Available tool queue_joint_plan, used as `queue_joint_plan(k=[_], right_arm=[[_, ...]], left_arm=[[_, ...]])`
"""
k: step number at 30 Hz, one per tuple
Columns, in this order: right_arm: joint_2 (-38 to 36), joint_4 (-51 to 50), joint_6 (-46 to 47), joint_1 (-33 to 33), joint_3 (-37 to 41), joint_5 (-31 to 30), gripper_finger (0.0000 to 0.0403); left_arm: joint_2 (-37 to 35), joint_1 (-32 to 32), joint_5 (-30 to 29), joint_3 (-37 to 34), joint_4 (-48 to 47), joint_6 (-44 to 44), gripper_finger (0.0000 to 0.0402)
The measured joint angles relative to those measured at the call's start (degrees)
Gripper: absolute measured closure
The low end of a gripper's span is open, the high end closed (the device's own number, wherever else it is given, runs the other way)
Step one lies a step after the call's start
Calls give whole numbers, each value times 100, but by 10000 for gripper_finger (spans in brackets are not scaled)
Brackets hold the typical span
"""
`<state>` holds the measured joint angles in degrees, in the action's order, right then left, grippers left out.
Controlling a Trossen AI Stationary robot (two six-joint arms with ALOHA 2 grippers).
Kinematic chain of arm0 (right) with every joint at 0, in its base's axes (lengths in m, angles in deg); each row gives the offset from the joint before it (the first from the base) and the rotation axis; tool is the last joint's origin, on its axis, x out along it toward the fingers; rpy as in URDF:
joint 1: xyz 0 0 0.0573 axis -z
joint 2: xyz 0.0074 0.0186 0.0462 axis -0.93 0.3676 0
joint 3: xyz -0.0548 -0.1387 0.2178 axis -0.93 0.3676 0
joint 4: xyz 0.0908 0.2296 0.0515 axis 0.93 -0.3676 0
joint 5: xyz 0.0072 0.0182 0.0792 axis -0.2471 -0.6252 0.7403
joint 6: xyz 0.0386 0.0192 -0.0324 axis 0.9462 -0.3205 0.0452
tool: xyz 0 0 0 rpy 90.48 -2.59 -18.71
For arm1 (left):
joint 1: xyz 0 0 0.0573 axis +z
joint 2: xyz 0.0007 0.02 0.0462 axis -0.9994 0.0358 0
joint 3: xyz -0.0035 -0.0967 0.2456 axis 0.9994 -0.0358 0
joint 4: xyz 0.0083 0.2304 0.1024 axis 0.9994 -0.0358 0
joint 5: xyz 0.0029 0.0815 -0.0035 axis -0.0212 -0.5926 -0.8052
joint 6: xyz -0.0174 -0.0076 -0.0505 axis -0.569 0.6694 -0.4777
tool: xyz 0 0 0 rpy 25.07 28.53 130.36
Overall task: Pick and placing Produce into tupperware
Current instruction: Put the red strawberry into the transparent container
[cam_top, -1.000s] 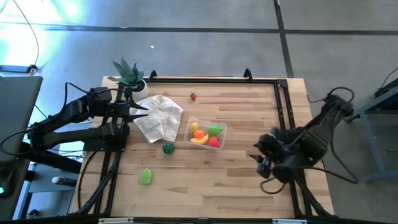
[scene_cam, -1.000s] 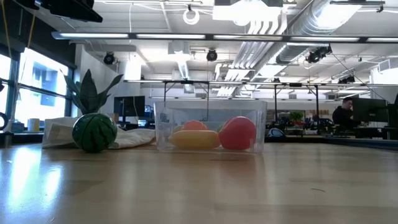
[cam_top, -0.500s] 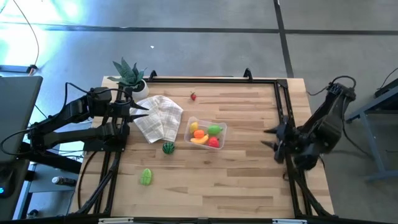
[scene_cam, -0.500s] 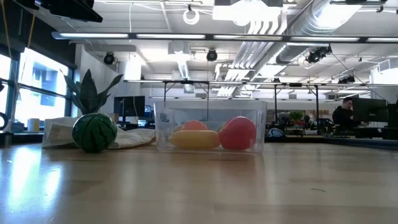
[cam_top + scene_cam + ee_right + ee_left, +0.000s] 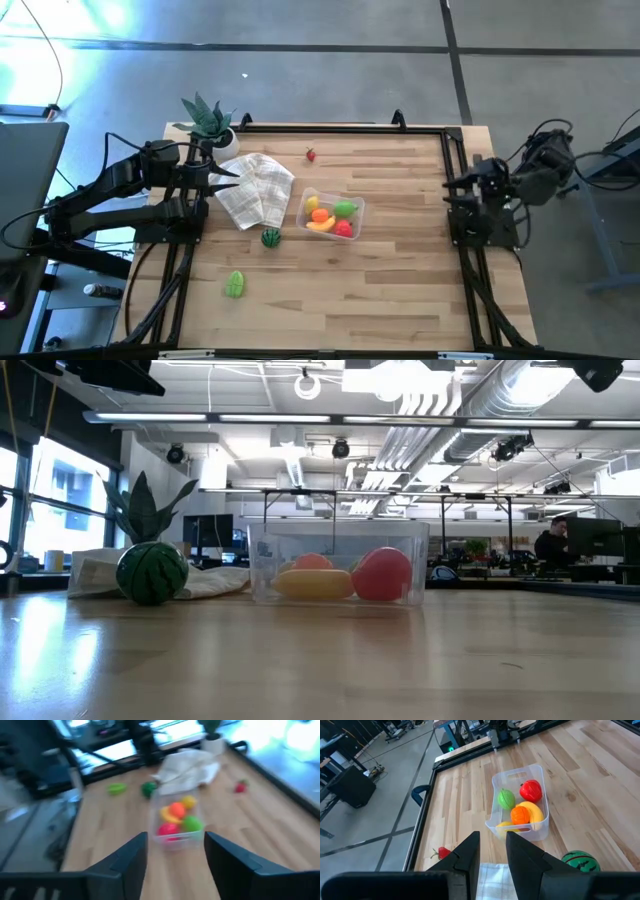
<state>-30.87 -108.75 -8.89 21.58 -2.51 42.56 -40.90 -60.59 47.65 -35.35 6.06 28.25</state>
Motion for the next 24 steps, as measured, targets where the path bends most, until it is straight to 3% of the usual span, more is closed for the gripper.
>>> queue_joint_plan(k=[4, 11, 24], right_arm=[[22, 33, -369, -2, 82, 681, 264], [73, -36, -963, -2, 82, 763, 329], [75, -106, -975, -2, 82, 807, 345]], left_arm=[[0, 0, 0, 1, 0, -1, 316], [2, 2, 0, 1, 0, -1, 316], [0, 2, 0, -1, 0, -1, 316]])
